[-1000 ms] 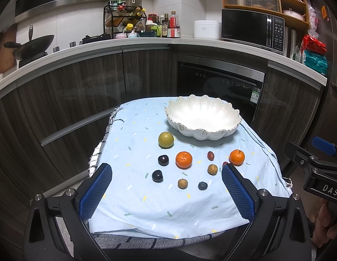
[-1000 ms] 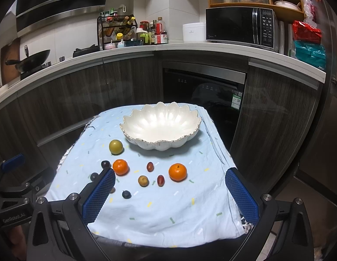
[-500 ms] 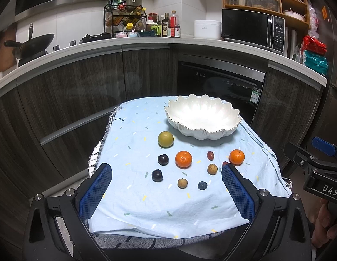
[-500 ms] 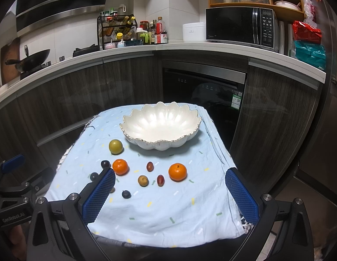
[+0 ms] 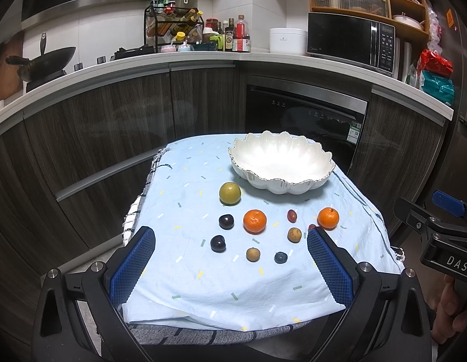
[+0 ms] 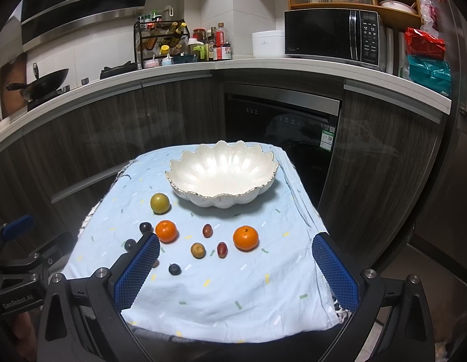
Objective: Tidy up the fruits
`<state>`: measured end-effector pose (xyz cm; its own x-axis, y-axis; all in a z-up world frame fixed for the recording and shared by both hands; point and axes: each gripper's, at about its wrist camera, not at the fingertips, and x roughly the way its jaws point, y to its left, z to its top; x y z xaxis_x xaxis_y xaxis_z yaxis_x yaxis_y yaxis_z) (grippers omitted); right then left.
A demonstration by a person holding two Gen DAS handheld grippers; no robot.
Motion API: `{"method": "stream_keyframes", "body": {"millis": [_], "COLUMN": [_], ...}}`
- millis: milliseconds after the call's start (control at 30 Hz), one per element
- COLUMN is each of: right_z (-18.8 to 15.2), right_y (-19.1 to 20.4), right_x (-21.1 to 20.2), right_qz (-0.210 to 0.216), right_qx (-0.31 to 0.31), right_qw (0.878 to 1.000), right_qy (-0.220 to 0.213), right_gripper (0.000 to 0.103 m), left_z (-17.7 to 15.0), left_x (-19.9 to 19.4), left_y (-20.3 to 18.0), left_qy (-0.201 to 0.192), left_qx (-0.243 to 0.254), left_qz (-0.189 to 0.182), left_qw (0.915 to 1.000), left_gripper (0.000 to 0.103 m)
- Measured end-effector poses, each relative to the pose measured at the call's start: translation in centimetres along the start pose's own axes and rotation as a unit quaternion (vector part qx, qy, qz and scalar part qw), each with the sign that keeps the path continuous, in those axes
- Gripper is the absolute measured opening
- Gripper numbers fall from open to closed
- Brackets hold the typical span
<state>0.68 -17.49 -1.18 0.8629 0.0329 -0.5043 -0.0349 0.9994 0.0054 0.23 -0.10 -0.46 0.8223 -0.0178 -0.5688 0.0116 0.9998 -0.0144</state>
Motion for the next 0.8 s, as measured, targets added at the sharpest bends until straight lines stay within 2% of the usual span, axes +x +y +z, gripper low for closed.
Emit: {"method": "stream_keyframes", "body": {"millis": [533, 800], "right_z": [0.0, 0.09], "right_y": [0.17, -0.22], "right_x": [0.07, 0.64], "right_qz": [0.0, 0.004], "right_qx": [0.003, 0.002], "right_qw": [1.0, 1.0], "right_qy": [0.004, 0.013], "right_gripper": [0.103, 0.103], "left_z": [-0.16, -0.21], "left_x": [0.0, 0.48], "left_y": [0.0, -0.02], "left_qy": [0.0, 0.021], "left_qx": [0.002, -0.001], "left_qz": [0.002, -0.006], "left_qw": [1.0, 0.9998], "left_gripper": [0.103, 0.103]}}
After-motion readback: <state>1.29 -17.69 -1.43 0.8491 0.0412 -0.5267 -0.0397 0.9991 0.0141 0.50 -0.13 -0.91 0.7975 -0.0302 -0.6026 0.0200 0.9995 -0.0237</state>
